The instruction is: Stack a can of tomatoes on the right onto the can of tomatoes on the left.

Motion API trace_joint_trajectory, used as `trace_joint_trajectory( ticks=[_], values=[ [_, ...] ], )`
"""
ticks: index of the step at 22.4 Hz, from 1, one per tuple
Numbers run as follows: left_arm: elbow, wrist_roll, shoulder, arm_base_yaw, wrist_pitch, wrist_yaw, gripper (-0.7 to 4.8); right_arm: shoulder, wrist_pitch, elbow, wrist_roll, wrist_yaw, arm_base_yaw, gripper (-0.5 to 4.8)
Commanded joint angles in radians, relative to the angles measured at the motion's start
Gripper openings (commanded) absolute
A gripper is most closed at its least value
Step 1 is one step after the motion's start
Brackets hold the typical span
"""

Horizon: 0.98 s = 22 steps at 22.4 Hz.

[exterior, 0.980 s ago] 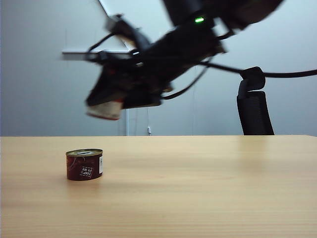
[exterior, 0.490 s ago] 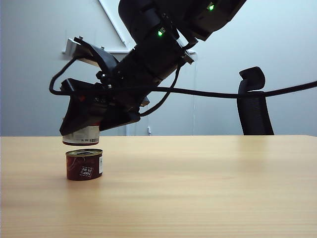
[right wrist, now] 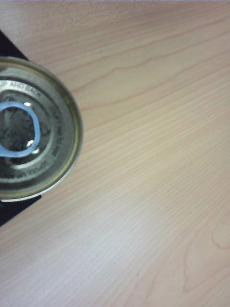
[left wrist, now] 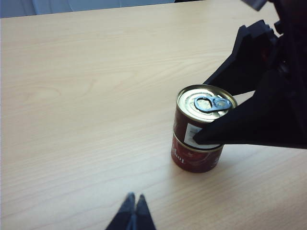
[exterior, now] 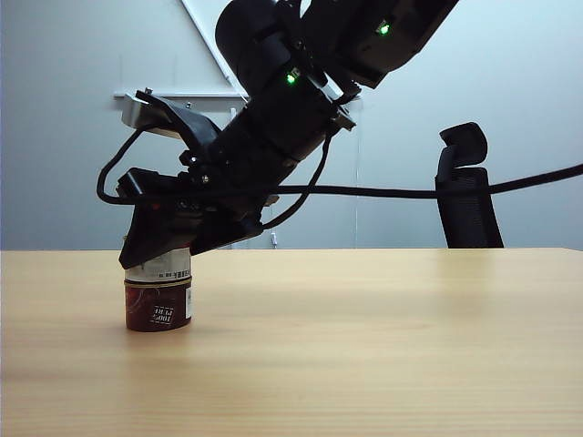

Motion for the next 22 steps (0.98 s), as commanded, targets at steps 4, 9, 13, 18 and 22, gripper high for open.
trace_joint_trajectory(
  ticks=[4,9,13,18,22],
  values=[
    [0.004,0.000,0.000,0.000,0.013,0.004,-0.04,-0.009,0.029,0.008,-0.001,0.018,0.003,2.38],
    [0.004,0.000,0.000,0.000,0.013,0.004,-0.04,-0.009,0.050,0.008,-0.001,0.093,0.003,4.33],
    [0.004,0.000,0.000,0.000,0.013,0.004,-0.04,-0.019,0.093,0.008,0.001,0.092,0.002,4.63],
    [0.004,0.000,-0.006,0.002,0.013,0.004,-0.04,-0.068,0.138,0.008,0.064,0.087,0.004,4.69],
    [0.004,0.000,-0.040,0.014,0.013,0.010,-0.04,-0.177,0.187,0.008,0.129,0.066,0.003,4.69]
  ],
)
